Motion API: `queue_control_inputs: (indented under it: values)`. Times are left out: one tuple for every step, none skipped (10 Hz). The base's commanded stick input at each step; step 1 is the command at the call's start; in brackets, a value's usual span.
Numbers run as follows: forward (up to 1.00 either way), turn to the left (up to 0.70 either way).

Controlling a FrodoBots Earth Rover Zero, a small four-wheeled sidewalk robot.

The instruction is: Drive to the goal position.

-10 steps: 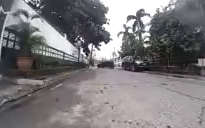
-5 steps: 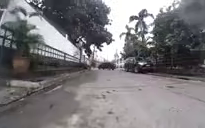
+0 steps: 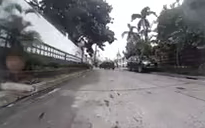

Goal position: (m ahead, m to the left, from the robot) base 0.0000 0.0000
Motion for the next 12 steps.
queue_control_inputs:
  values:
    - [0.70,0.00]
    - [0.60,0.00]
    - [0.50,0.00]
    - [0.40,0.00]
    - [0.30,0.00]
    - [0.21,0.00]
    - [0.11,0.00]
    - [0.01,0.00]
    - [0.00,0.00]
    - [0.00,0.00]
    - [0.00,0.00]
    - [0.00,0.00]
